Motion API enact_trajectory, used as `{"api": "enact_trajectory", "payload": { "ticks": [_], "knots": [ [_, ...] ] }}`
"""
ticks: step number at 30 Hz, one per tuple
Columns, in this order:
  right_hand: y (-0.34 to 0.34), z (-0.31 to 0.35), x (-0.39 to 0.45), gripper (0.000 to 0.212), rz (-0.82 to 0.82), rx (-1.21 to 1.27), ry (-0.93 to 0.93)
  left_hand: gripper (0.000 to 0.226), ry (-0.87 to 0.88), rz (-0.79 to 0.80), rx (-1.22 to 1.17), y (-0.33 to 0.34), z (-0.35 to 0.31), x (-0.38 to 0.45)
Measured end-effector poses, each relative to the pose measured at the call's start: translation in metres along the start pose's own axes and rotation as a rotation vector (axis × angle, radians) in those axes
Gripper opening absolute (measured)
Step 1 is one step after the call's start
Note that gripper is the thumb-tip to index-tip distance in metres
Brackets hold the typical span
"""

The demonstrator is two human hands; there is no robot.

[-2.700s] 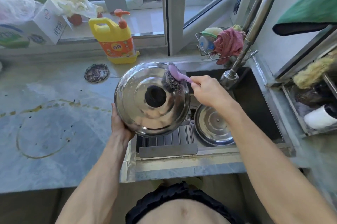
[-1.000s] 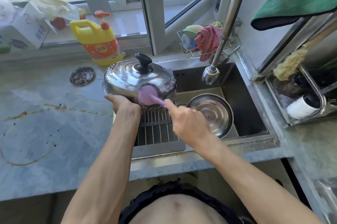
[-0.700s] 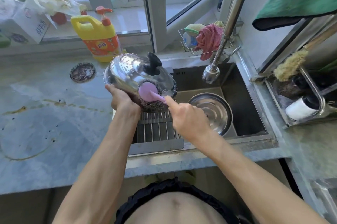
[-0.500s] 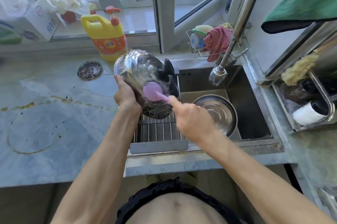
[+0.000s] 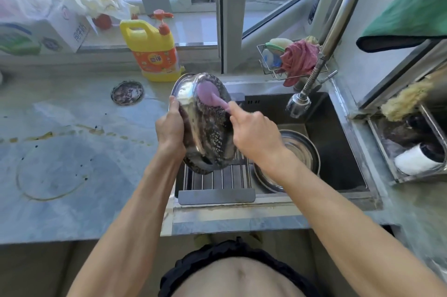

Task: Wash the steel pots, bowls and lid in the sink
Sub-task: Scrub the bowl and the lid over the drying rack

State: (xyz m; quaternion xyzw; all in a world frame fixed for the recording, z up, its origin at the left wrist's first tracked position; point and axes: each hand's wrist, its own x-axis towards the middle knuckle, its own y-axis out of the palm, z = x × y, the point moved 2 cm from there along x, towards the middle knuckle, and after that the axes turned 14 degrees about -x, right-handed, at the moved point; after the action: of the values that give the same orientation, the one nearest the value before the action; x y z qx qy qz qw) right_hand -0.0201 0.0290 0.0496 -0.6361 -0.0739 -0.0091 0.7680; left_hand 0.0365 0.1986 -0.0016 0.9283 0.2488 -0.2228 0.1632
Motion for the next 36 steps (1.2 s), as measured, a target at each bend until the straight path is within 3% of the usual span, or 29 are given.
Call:
{"api": "enact_trajectory", "payload": {
  "ticks": [3,8,11,12,15,19,21,24,28,32,36],
  "knots": [
    [0.004,0.03,-0.015,0.041,0.041,0.004,-0.105,0.043,-0.046,0.003,-0.076,-0.003,0.0,0.006],
    [0.005,0.019,0.018,0.038,0.05,-0.04,0.074,0.041,-0.1,-0.012,-0.13,-0.002,0.015,0.005],
    [0.018,0.024,-0.02,0.049,0.122,-0.106,-0.082,0.047,-0.197,-0.038,-0.334,-0.005,0.017,0.014],
    [0.022,0.021,-0.03,0.048,0.149,-0.128,-0.096,0.05,-0.203,-0.059,-0.395,-0.006,0.018,0.018],
    [0.03,-0.005,-0.028,0.041,0.203,-0.152,0.091,0.045,-0.196,-0.102,-0.52,-0.007,0.025,0.023],
    [0.03,0.012,-0.044,0.042,0.203,-0.141,-0.06,0.048,-0.186,-0.062,-0.593,-0.005,0.028,0.026],
    [0.026,-0.003,-0.039,0.04,0.167,-0.117,0.018,0.052,-0.181,-0.042,-0.647,-0.004,0.029,0.029],
    [0.016,-0.033,-0.027,0.043,0.192,-0.124,0.238,0.056,-0.177,-0.02,-0.68,-0.002,0.033,0.028],
    [0.016,0.0,-0.042,0.05,0.181,-0.119,0.011,0.062,-0.203,-0.001,-0.681,-0.003,0.036,0.032],
    [0.012,-0.042,-0.026,0.04,0.216,-0.168,0.266,0.059,-0.253,-0.001,-0.686,-0.01,0.04,0.034],
    [0.02,-0.018,-0.041,0.045,0.217,-0.115,0.092,0.07,-0.269,0.096,-0.663,-0.01,0.039,0.035]
  ]
}}
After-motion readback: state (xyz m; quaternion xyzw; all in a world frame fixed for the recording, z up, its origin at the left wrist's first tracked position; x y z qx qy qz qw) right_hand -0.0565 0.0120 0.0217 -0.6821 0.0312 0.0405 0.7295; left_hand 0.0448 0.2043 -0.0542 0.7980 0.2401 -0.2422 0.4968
